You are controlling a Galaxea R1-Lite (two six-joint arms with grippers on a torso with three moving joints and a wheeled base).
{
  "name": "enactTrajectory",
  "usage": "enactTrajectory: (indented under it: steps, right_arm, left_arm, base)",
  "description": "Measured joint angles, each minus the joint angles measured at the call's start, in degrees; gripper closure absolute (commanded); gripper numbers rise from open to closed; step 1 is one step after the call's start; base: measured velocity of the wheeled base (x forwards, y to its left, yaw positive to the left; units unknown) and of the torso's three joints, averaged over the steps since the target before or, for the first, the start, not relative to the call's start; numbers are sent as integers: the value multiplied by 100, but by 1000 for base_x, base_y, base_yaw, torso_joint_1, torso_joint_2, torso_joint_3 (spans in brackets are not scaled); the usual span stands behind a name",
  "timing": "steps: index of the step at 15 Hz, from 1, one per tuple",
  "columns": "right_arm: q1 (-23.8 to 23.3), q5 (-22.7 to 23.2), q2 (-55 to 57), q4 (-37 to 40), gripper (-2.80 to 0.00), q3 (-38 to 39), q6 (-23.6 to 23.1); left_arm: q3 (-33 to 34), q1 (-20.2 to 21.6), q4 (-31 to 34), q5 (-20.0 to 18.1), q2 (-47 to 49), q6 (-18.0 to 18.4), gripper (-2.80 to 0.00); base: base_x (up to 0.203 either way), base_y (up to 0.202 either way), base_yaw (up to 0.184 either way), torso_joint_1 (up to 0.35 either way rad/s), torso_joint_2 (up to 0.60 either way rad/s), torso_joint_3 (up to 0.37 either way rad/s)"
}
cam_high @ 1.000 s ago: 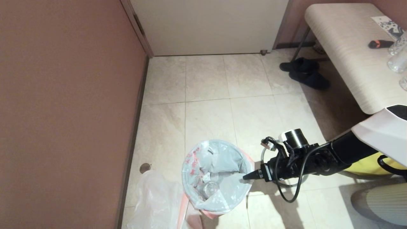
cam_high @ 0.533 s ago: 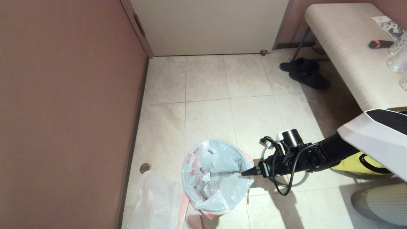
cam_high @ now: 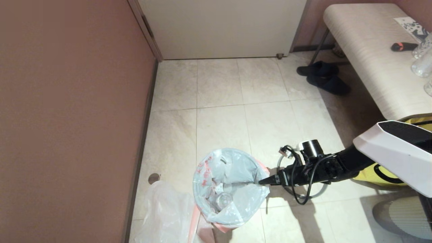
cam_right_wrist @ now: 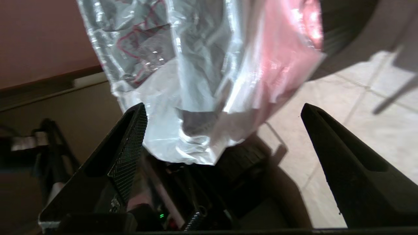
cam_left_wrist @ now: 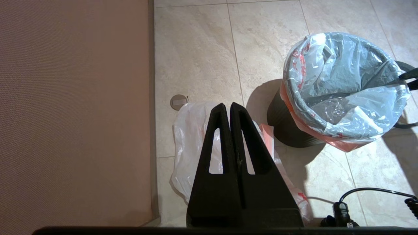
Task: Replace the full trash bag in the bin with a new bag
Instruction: Place the trash bag on the floor
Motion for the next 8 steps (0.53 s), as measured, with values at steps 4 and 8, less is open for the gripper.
enactTrajectory:
  steps: [4,8]
  right_arm:
    - [57,456,186,-25,-280,-223,247]
    - [106,536,239,-31,-280,-248,276]
  left_arm:
    - [0,0,-1,-1,0,-3,0]
    - [0,0,1,0,0,-2,0]
  base:
    - [0,0,0,0,0,0]
    - [0,0,0,0,0,0]
